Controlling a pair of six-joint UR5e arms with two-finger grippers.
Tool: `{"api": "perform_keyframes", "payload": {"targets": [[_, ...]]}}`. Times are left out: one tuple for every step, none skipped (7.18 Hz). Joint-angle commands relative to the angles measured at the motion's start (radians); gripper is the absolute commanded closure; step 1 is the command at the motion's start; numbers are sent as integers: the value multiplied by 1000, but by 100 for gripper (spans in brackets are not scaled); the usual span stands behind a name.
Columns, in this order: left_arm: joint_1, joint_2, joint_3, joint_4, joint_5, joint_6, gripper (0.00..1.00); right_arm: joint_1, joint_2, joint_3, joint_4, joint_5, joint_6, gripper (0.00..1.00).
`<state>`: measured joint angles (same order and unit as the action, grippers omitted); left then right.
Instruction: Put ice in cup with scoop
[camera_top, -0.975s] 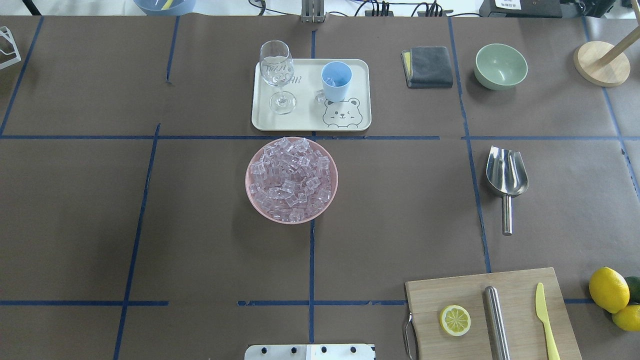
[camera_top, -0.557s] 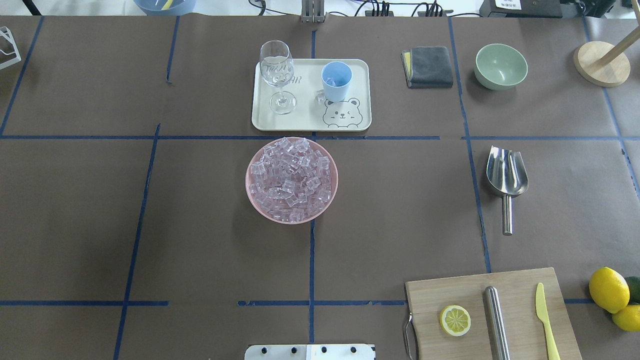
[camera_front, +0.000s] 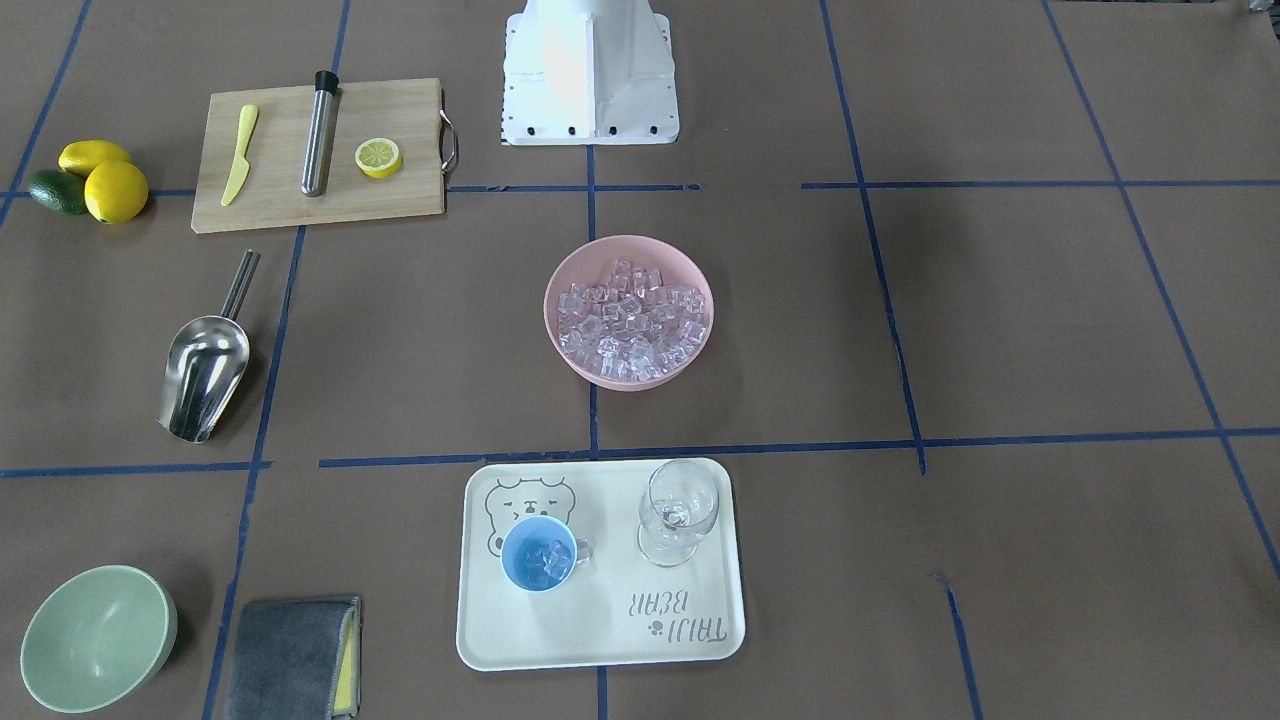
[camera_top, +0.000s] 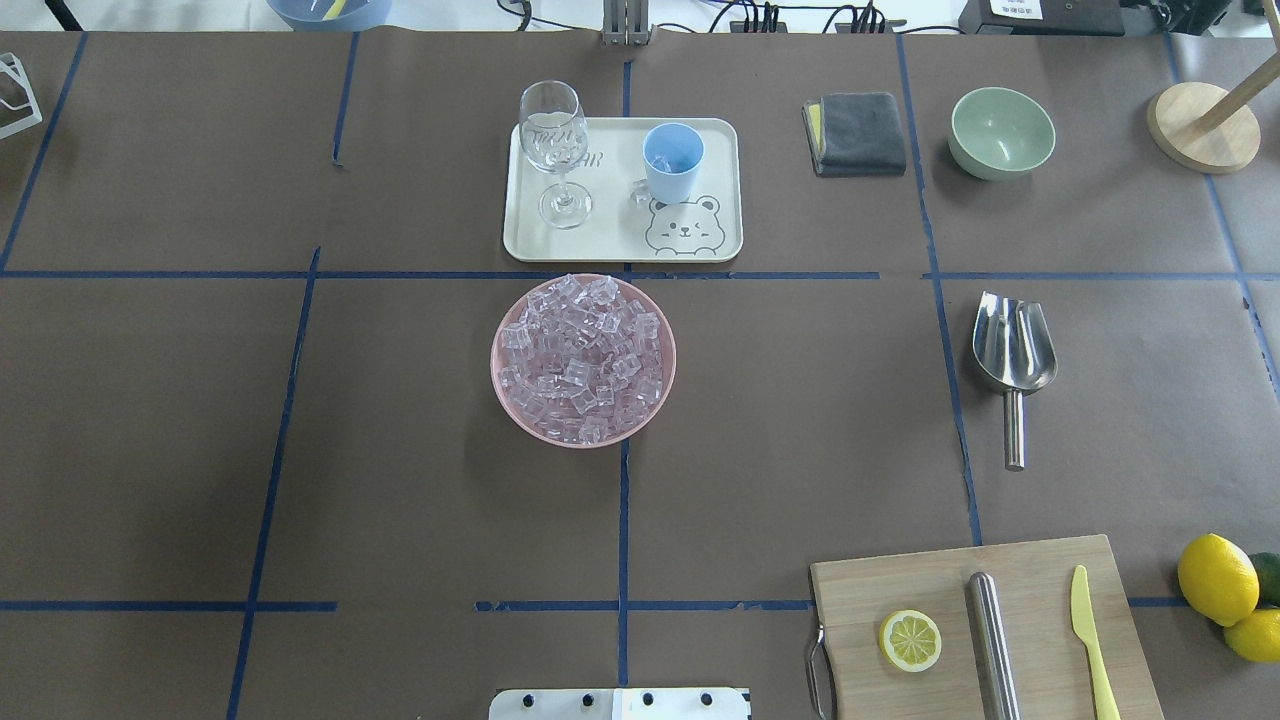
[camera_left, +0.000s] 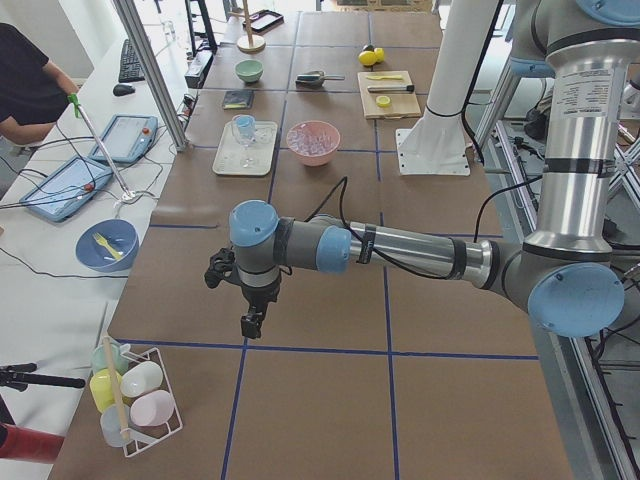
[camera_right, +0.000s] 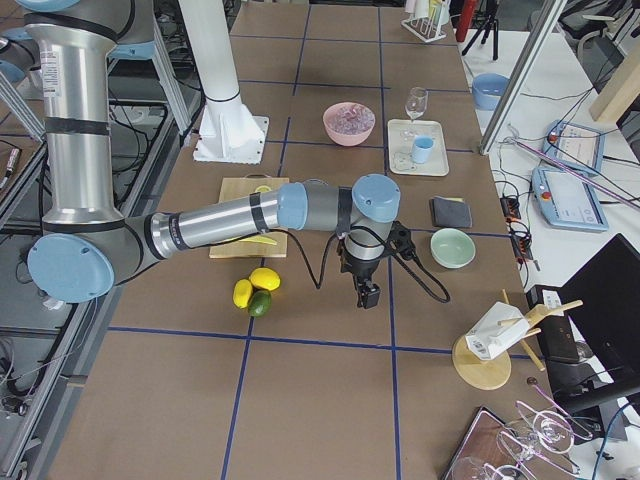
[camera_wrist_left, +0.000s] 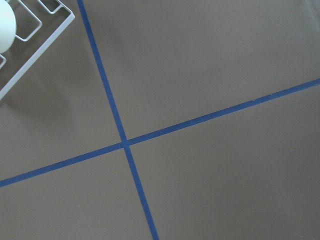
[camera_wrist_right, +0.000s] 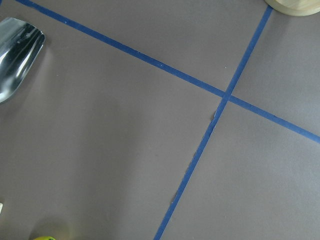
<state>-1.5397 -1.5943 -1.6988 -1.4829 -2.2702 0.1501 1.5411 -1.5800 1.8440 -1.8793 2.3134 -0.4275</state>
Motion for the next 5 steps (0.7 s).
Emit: {"api": "perform_keyframes", "payload": {"targets": [[-11, -4, -18, 174, -67, 0, 0, 1, 0, -25, 3, -3, 7, 0], [-10, -10, -1, 165, -69, 2, 0, 1, 0, -49, 5, -5, 56, 0], [-11, -9, -2, 165, -69, 2, 0, -7, -3, -57, 61, -5, 64, 0], [-16, -6, -5, 164, -71, 2, 0, -7, -21, -57, 75, -3, 64, 0], [-25, -10, -5, 164, -71, 8, 0, -12, -21, -57, 75, -3, 64, 0]]}}
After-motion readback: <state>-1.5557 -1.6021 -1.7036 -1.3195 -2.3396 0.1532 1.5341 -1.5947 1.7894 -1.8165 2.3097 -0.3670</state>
